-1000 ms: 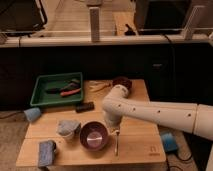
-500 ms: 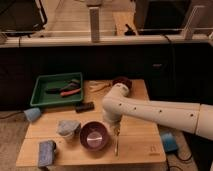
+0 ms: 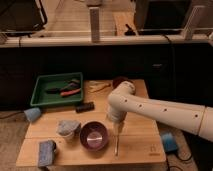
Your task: Place fork in purple bowl
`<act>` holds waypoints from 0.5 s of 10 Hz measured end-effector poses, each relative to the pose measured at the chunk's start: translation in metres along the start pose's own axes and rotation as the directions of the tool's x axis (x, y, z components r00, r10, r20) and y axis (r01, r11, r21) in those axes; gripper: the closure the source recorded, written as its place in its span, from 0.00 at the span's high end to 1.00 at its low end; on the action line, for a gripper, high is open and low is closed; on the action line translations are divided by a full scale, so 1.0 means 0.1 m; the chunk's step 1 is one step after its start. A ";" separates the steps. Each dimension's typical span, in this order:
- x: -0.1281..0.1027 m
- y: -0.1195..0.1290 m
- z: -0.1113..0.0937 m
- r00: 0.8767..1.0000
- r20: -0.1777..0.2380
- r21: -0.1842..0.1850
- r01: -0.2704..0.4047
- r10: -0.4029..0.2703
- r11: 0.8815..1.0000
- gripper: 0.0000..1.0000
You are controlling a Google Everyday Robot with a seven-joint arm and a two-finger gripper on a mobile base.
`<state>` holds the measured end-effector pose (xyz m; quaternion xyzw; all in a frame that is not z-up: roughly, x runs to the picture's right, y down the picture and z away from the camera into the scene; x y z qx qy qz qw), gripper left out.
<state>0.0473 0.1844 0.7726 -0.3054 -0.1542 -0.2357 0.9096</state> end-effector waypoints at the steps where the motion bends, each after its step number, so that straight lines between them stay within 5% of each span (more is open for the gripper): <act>1: 0.06 0.02 0.04 1.000 0.011 -0.004 -0.010 0.010 1.000 0.80; 5: 0.17 0.18 0.24 0.997 0.082 0.008 -0.014 0.014 1.000 0.80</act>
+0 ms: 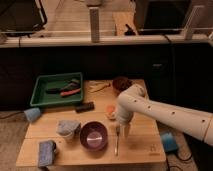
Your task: Place fork in purple bowl
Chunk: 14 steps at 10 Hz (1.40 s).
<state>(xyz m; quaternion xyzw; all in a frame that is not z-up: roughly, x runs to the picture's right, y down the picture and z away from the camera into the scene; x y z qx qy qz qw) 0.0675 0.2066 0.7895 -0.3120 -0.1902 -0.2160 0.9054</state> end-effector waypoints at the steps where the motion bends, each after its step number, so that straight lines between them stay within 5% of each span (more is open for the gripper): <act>1: -0.01 0.05 0.06 1.000 0.013 0.005 0.010 -0.010 1.000 0.80; 7: -0.15 0.28 0.40 0.997 0.067 0.000 0.046 -0.046 0.999 0.79; 14: -0.14 0.33 0.47 0.994 0.092 -0.007 0.057 -0.056 0.998 0.12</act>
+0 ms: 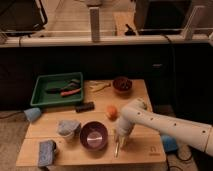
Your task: Place fork in purple bowl
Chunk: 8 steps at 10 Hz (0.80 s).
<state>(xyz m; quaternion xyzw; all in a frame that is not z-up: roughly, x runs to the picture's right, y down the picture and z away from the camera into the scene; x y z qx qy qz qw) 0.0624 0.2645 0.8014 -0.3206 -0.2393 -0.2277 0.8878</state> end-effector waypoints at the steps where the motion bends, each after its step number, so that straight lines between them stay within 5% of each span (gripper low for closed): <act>1: 0.00 -0.01 -0.01 1.000 -0.003 0.002 0.004 -0.004 1.000 0.04; 4: 0.11 0.05 -0.05 1.000 -0.006 0.025 -0.012 0.012 1.000 0.00; 8: 0.32 0.12 -0.35 0.998 0.014 0.066 -0.058 0.057 0.996 0.00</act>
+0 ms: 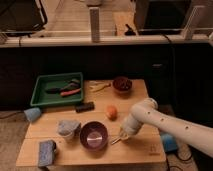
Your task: Place fork in purple bowl
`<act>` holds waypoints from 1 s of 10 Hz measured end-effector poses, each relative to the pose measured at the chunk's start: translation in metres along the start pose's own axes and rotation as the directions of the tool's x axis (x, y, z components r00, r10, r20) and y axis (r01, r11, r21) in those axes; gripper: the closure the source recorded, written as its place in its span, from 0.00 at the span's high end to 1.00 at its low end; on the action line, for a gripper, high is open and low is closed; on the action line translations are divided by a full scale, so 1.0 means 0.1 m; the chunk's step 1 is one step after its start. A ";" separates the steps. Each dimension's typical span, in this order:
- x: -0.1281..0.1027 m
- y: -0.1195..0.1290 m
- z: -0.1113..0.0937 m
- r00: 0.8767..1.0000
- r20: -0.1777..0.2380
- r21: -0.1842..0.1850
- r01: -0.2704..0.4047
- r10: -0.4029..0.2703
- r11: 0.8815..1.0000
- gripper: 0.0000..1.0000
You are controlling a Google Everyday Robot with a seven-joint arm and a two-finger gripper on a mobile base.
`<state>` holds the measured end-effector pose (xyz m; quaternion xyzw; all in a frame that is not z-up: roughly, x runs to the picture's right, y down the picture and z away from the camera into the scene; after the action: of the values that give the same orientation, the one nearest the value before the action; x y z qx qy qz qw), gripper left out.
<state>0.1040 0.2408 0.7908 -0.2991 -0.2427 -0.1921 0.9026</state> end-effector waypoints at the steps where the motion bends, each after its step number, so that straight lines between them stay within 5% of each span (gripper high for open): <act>1: 0.04 -0.02 -0.12 1.000 0.003 0.006 -0.006 0.006 1.000 0.00; 6: 0.08 -0.48 -0.79 1.000 -0.026 0.019 0.009 -0.008 1.000 0.00; 10: -0.03 -0.74 -1.04 0.998 -0.040 0.049 0.049 -0.047 0.998 0.00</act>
<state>0.0982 0.1203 0.7492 -0.2668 -0.2368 -0.2136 0.9094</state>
